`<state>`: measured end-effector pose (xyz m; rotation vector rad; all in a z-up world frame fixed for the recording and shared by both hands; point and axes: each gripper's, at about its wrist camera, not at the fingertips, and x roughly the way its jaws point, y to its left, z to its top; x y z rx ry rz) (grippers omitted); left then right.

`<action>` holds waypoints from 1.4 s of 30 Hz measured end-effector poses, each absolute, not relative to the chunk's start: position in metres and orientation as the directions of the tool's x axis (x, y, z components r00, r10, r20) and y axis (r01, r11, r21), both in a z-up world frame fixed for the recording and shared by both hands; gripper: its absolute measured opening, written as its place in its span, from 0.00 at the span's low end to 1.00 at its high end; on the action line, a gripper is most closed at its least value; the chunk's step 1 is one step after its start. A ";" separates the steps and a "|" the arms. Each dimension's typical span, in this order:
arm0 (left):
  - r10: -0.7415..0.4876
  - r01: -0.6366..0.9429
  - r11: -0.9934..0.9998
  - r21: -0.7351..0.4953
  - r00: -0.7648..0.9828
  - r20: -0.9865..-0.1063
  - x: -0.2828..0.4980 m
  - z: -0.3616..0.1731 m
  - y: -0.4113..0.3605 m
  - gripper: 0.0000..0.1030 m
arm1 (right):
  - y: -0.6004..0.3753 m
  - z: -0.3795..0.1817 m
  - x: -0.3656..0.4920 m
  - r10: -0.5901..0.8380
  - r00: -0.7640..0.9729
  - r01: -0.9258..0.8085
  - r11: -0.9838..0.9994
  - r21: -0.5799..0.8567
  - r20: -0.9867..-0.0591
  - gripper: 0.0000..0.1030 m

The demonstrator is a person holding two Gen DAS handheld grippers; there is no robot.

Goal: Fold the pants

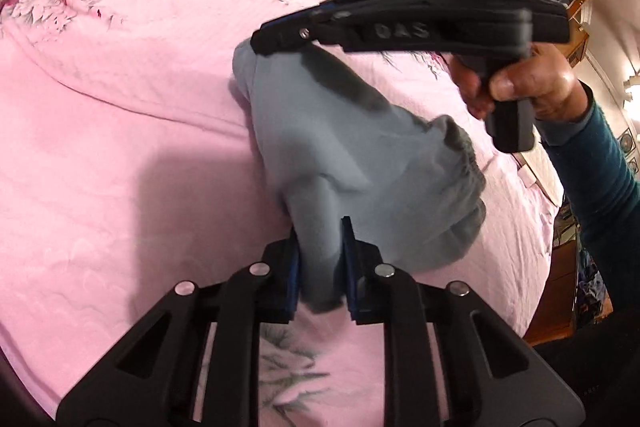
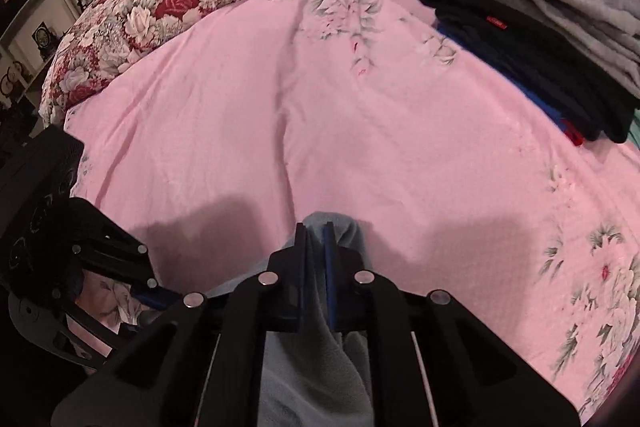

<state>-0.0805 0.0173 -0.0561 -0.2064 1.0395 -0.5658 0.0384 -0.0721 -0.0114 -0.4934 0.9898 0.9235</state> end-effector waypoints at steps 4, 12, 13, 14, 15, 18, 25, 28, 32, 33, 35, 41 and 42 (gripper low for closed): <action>-0.495 0.348 0.857 -0.379 0.357 -0.792 -0.096 -0.064 0.016 0.09 | -0.082 -0.010 0.051 0.417 0.298 -0.788 0.615 0.026 -0.859 0.07; -0.522 0.297 0.852 -0.432 0.403 -0.752 -0.101 -0.052 0.038 0.42 | -0.087 -0.024 0.063 0.420 0.300 -0.740 0.669 0.069 -0.856 0.07; -0.538 0.295 0.842 -0.451 0.408 -0.738 -0.100 -0.050 0.042 0.42 | -0.087 -0.022 0.061 0.416 0.306 -0.741 0.669 0.060 -0.856 0.07; -0.569 0.300 0.822 -0.484 0.399 -0.719 -0.100 -0.048 0.042 0.42 | -0.088 -0.020 0.061 0.418 0.306 -0.740 0.670 0.062 -0.855 0.07; -0.588 0.304 0.809 -0.503 0.394 -0.707 -0.099 -0.047 0.041 0.42 | -0.090 -0.018 0.061 0.419 0.310 -0.737 0.673 0.064 -0.853 0.07; -0.618 0.307 0.786 -0.537 0.363 -0.697 -0.101 -0.054 0.029 0.42 | -0.093 -0.016 0.058 0.429 0.310 -0.737 0.673 0.071 -0.849 0.07; -0.645 0.244 0.763 -0.599 0.345 -0.682 -0.093 -0.067 0.022 0.38 | -0.098 -0.016 0.057 0.454 0.304 -0.737 0.669 0.095 -0.838 0.07; -0.620 0.204 0.781 -0.591 0.370 -0.692 -0.092 -0.070 0.026 0.38 | -0.101 -0.014 0.056 0.466 0.302 -0.742 0.663 0.103 -0.832 0.07; -0.590 0.133 0.795 -0.592 0.394 -0.705 -0.088 -0.073 0.036 0.38 | -0.105 -0.013 0.055 0.481 0.302 -0.745 0.658 0.111 -0.823 0.07; -0.588 0.112 0.792 -0.600 0.407 -0.699 -0.088 -0.074 0.040 0.38 | -0.105 -0.013 0.055 0.483 0.303 -0.745 0.657 0.111 -0.822 0.07; -0.586 0.077 0.781 -0.620 0.433 -0.685 -0.088 -0.074 0.050 0.38 | -0.107 -0.013 0.055 0.487 0.304 -0.745 0.657 0.114 -0.819 0.07; -0.597 0.007 0.736 -0.676 0.477 -0.645 -0.084 -0.080 0.063 0.07 | -0.110 -0.014 0.058 0.486 0.309 -0.740 0.663 0.115 -0.817 0.07; -0.599 0.001 0.732 -0.681 0.477 -0.643 -0.084 -0.082 0.064 0.04 | -0.110 -0.015 0.058 0.486 0.311 -0.738 0.665 0.114 -0.817 0.07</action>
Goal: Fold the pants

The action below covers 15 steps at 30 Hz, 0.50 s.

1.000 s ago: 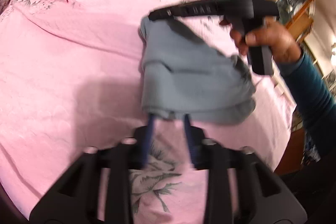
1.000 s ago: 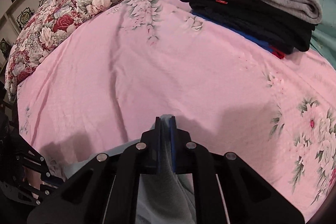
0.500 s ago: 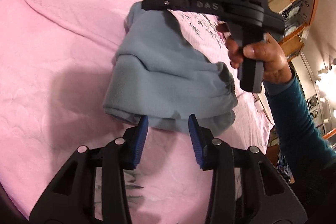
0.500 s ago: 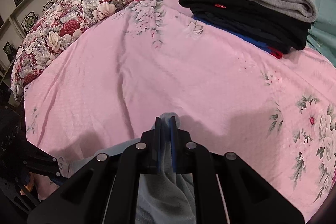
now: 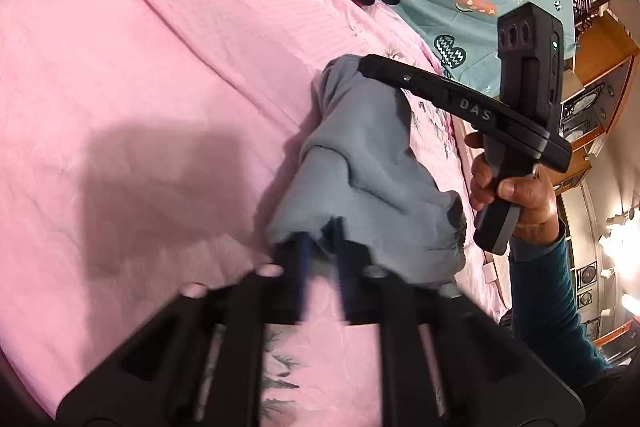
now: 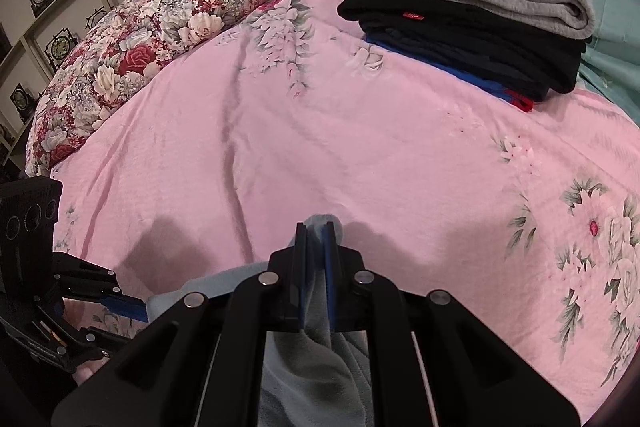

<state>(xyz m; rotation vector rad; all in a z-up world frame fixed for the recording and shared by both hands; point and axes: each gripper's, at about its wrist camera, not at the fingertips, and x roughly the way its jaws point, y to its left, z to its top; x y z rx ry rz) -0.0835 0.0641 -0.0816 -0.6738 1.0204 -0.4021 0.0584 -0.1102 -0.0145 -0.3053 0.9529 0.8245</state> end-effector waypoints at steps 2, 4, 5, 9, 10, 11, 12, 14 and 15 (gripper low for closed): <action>-0.593 -0.003 0.735 -0.678 0.483 -0.645 -0.084 -0.082 0.066 0.03 | -0.111 -0.014 0.058 0.487 0.314 -0.739 0.665 0.112 -0.815 0.07; -0.574 0.019 0.755 -0.655 0.501 -0.648 -0.089 -0.075 0.065 0.02 | -0.113 -0.013 0.057 0.487 0.322 -0.737 0.667 0.107 -0.812 0.07; -0.559 0.042 0.773 -0.634 0.518 -0.647 -0.092 -0.069 0.061 0.02 | -0.114 -0.012 0.057 0.485 0.327 -0.736 0.669 0.103 -0.811 0.07; -0.520 0.153 0.826 -0.543 0.581 -0.626 -0.113 -0.040 0.049 0.02 | -0.119 -0.008 0.055 0.478 0.353 -0.724 0.684 0.090 -0.804 0.07; -0.509 0.180 0.839 -0.514 0.595 -0.622 -0.119 -0.033 0.045 0.02 | -0.120 -0.006 0.055 0.475 0.362 -0.715 0.693 0.088 -0.802 0.07; -0.505 0.192 0.844 -0.501 0.600 -0.621 -0.123 -0.030 0.042 0.02 | -0.122 -0.006 0.056 0.474 0.364 -0.710 0.699 0.091 -0.802 0.07; -0.510 0.203 0.842 -0.500 0.599 -0.617 -0.125 -0.029 0.041 0.02 | -0.123 -0.005 0.057 0.473 0.370 -0.704 0.704 0.091 -0.799 0.07; -0.500 0.197 0.852 -0.485 0.583 -0.641 -0.126 -0.034 0.041 0.02 | -0.125 -0.003 0.059 0.476 0.380 -0.697 0.711 0.093 -0.793 0.07; -0.491 0.173 0.856 -0.487 0.563 -0.665 -0.124 -0.041 0.042 0.02 | -0.126 -0.002 0.061 0.481 0.386 -0.690 0.717 0.100 -0.787 0.07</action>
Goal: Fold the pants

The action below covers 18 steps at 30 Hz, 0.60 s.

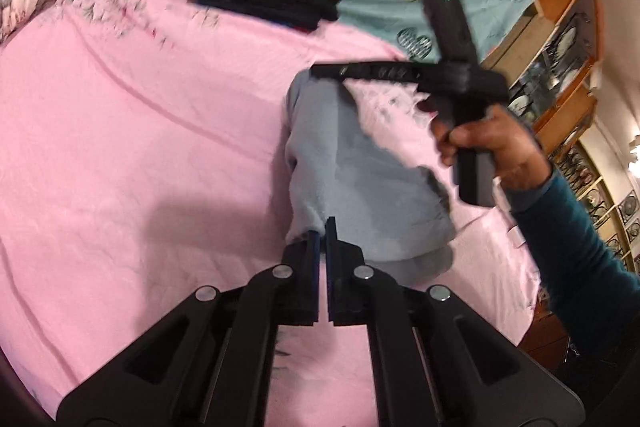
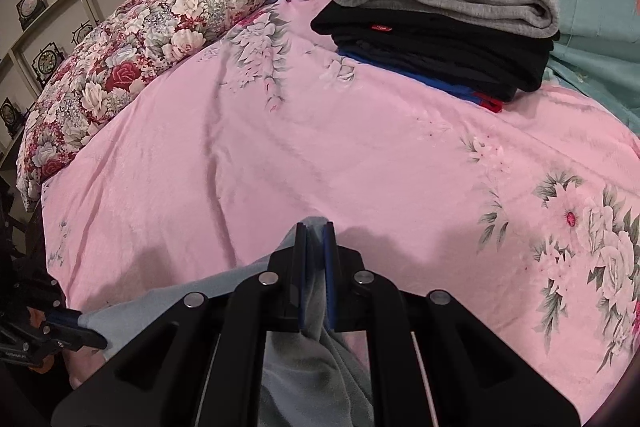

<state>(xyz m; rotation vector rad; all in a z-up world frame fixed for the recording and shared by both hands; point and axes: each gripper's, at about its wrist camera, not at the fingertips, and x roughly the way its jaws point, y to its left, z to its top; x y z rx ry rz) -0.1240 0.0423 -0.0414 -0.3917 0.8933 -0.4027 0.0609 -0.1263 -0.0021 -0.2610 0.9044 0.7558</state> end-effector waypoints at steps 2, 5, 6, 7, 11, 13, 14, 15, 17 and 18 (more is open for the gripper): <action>-0.514 0.113 0.838 -0.534 0.496 -0.700 -0.112 -0.060 0.048 0.03 | -0.126 -0.003 0.065 0.484 0.380 -0.682 0.722 0.114 -0.788 0.07; -0.482 0.038 0.853 -0.521 0.438 -0.759 -0.108 -0.075 0.062 0.20 | -0.116 -0.015 0.068 0.434 0.391 -0.676 0.734 0.067 -0.812 0.07; -0.474 0.021 0.855 -0.518 0.439 -0.764 -0.110 -0.074 0.070 0.34 | -0.114 -0.020 0.071 0.408 0.397 -0.662 0.748 0.051 -0.822 0.08; -0.451 0.011 0.865 -0.502 0.455 -0.768 -0.113 -0.069 0.078 0.39 | -0.113 -0.023 0.074 0.399 0.386 -0.656 0.752 0.056 -0.832 0.08; -0.370 0.011 0.898 -0.439 0.556 -0.744 -0.112 -0.032 0.098 0.52 | -0.127 -0.008 0.073 0.420 0.407 -0.626 0.775 0.087 -0.811 0.24; -0.397 0.081 0.896 -0.438 0.589 -0.704 -0.099 -0.009 0.089 0.64 | -0.143 0.010 0.063 0.436 0.431 -0.609 0.786 0.101 -0.790 0.29; -0.406 0.130 0.899 -0.417 0.604 -0.686 -0.092 0.002 0.077 0.68 | -0.152 0.016 0.055 0.454 0.425 -0.611 0.782 0.122 -0.783 0.30; -0.411 0.172 0.903 -0.393 0.610 -0.677 -0.085 0.007 0.064 0.70 | -0.157 0.018 0.048 0.468 0.412 -0.616 0.775 0.139 -0.782 0.30; -0.446 0.273 0.895 -0.353 0.576 -0.685 -0.067 0.005 0.032 0.75 | -0.170 0.014 0.027 0.512 0.358 -0.624 0.753 0.208 -0.781 0.30; -0.439 0.287 0.898 -0.334 0.555 -0.706 -0.060 -0.002 0.021 0.75 | -0.176 0.008 0.019 0.525 0.335 -0.617 0.750 0.240 -0.782 0.30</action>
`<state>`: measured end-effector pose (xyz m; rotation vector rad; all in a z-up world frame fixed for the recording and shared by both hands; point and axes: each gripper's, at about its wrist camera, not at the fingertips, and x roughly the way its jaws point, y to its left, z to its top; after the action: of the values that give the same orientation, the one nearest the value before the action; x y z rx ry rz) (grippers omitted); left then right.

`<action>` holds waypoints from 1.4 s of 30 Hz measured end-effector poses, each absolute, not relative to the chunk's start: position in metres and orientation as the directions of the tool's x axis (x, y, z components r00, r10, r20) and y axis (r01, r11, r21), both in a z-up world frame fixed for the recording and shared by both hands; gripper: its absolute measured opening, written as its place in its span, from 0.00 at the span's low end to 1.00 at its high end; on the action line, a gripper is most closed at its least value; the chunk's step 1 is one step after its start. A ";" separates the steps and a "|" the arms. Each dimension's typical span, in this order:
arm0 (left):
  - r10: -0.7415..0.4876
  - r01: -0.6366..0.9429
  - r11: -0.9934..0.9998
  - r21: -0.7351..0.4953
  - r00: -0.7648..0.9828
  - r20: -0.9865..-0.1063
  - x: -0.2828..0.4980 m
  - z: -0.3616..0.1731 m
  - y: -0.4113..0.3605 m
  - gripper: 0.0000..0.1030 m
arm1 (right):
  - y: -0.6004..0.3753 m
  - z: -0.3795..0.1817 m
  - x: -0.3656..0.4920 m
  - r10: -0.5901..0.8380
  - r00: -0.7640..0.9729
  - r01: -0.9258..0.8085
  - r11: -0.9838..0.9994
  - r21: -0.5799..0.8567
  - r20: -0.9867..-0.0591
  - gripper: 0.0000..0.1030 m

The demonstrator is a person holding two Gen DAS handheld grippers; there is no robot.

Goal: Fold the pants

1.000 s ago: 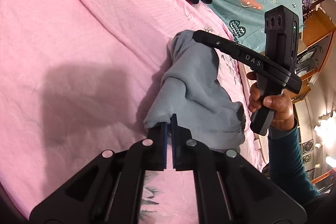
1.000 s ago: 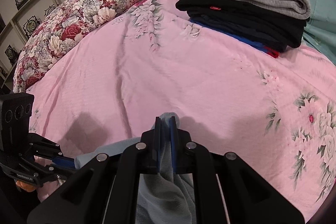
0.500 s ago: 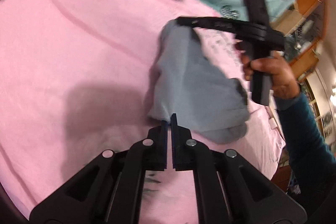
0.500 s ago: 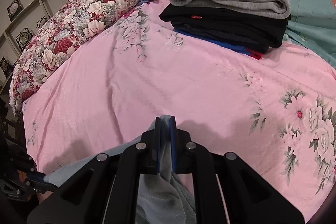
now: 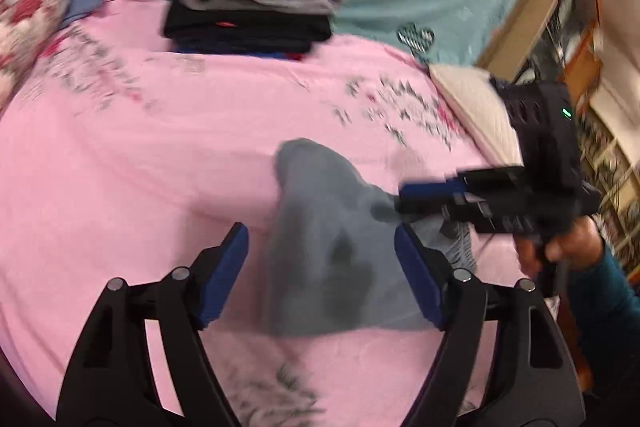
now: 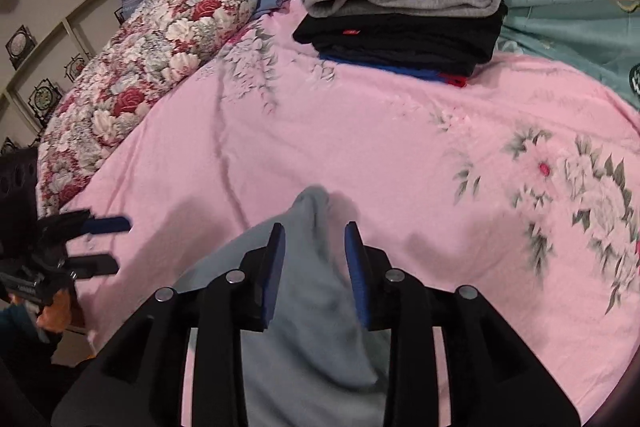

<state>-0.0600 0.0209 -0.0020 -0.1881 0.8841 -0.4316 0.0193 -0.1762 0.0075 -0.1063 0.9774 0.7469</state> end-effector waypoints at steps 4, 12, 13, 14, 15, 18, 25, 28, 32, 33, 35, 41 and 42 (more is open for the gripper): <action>-0.282 0.228 0.952 -0.206 0.378 -0.882 -0.019 -0.068 0.005 0.72 | -0.215 -0.043 -0.014 0.510 0.245 -0.541 0.777 0.320 -0.824 0.30; -0.375 0.193 0.927 -0.322 0.458 -0.806 -0.028 -0.027 0.061 0.85 | -0.310 -0.015 -0.059 0.572 0.419 -0.335 0.819 0.466 -0.705 0.57; -0.391 0.189 0.920 -0.342 0.439 -0.809 -0.026 -0.028 0.061 0.85 | -0.323 -0.021 -0.061 0.592 0.409 -0.280 0.806 0.522 -0.695 0.59; -0.414 0.193 0.910 -0.366 0.402 -0.817 -0.022 -0.034 0.057 0.85 | -0.331 -0.030 -0.064 0.614 0.386 -0.233 0.787 0.571 -0.689 0.59; -0.428 0.203 0.903 -0.378 0.370 -0.824 -0.019 -0.040 0.050 0.85 | -0.336 -0.043 -0.067 0.642 0.353 -0.178 0.760 0.625 -0.680 0.59; -0.455 0.252 0.884 -0.393 0.277 -0.846 -0.021 -0.060 0.023 0.85 | -0.334 -0.074 -0.075 0.705 0.276 -0.078 0.694 0.716 -0.653 0.59; -0.460 0.343 0.864 -0.369 0.240 -0.855 -0.021 -0.075 -0.010 0.93 | -0.308 -0.089 -0.058 0.753 0.252 -0.033 0.635 0.772 -0.608 0.59; -0.496 0.387 0.836 -0.389 0.230 -0.837 -0.020 -0.074 -0.019 0.92 | -0.290 -0.088 -0.056 0.760 0.220 -0.083 0.639 0.764 -0.612 0.60; -0.512 0.397 0.828 -0.395 0.252 -0.821 -0.021 -0.073 -0.014 0.49 | -0.287 -0.094 -0.053 0.752 0.222 -0.104 0.651 0.752 -0.621 0.36; -0.532 0.385 0.820 -0.423 0.243 -0.811 -0.020 -0.074 -0.008 0.28 | -0.289 -0.096 -0.054 0.754 0.226 -0.108 0.649 0.753 -0.617 0.29; -0.597 0.348 0.787 -0.509 0.220 -0.771 -0.016 -0.075 0.006 0.15 | -0.294 -0.095 -0.059 0.754 0.238 -0.123 0.649 0.751 -0.613 0.25; -0.637 0.394 0.762 -0.514 0.314 -0.704 -0.016 -0.031 0.009 0.12 | -0.289 -0.064 -0.054 0.751 0.271 -0.200 0.656 0.728 -0.602 0.23; -0.641 0.397 0.761 -0.513 0.338 -0.689 -0.010 -0.017 0.012 0.12 | -0.287 -0.051 -0.049 0.747 0.285 -0.225 0.661 0.716 -0.601 0.23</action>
<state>-0.0102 0.0125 -0.0167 -0.2734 1.0204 -0.6871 -0.0495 -0.2872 -0.0514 0.5630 1.0997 0.6972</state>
